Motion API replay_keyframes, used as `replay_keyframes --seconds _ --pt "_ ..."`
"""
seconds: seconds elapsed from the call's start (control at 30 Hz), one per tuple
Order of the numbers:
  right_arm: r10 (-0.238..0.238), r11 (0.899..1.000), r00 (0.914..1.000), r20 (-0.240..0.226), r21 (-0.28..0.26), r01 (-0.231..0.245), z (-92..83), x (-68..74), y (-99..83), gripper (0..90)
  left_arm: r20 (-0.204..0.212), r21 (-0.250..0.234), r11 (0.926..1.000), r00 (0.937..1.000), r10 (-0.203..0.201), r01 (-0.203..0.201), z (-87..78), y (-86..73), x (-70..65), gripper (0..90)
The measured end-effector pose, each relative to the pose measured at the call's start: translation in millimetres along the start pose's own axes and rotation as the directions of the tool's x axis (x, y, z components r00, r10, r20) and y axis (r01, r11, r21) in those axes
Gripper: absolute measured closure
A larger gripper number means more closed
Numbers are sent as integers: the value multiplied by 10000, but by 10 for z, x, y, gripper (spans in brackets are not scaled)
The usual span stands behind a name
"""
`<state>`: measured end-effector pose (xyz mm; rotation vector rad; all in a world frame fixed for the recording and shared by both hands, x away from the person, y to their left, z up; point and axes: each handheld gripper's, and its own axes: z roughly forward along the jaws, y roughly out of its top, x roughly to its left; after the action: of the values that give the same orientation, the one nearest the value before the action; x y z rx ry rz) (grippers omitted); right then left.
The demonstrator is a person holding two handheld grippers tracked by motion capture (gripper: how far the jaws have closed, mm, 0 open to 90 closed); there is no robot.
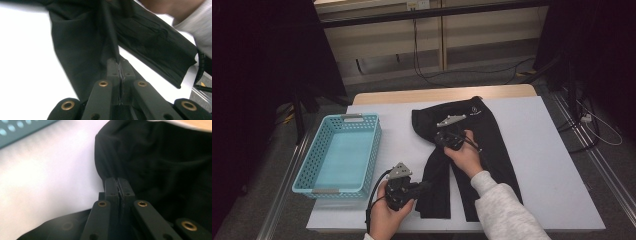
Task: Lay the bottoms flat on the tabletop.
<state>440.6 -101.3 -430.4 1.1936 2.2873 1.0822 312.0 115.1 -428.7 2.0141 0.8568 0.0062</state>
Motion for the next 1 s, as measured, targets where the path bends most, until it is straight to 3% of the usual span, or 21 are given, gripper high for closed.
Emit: replay_keyframes --seconds 0.13,0.2,0.27,0.33,0.4,0.43,0.63,0.73,0.87,1.0 --pt "-334 9994 9992 240 113 331 -295 -107 -16 886 -6 -18 10000 10000 25 -25 13 10 -18 888" --pt "-613 9974 9975 359 406 598 -395 -148 -74 885 33 -57 10000 10000 55 -54 16 23 -26 888" --pt "-841 9933 9963 192 816 822 -442 -170 -164 885 95 -31 10000 9999 34 -34 30 25 -38 888" --pt "-1200 9849 9925 228 1287 1161 -441 -171 -270 882 114 19 10000 9999 6 -6 52 22 -46 888" --pt "-1301 9816 9912 236 1441 1254 -416 -172 -358 844 129 104 9999 9999 38 -39 67 22 -36 888" --pt "-1289 9826 9915 159 1369 1255 -399 -171 -378 776 132 102 9999 9999 -23 21 73 21 -36 888" --pt "-1290 9916 9916 65 138 1289 -291 -82 -236 461 322 105 9999 9995 -11 8 101 59 -32 888" --pt "-1478 9889 9890 -56 -153 1477 -159 1 -136 431 395 168 9999 9992 -6 -1 93 55 -19 888" --pt "-1705 9853 9852 -194 -84 1704 94 127 -57 403 429 93 9999 9991 -49 45 84 50 1 888" --pt "-1613 9869 9868 -168 61 1614 322 194 -29 417 448 102 9999 9990 -58 53 93 36 -1 888"
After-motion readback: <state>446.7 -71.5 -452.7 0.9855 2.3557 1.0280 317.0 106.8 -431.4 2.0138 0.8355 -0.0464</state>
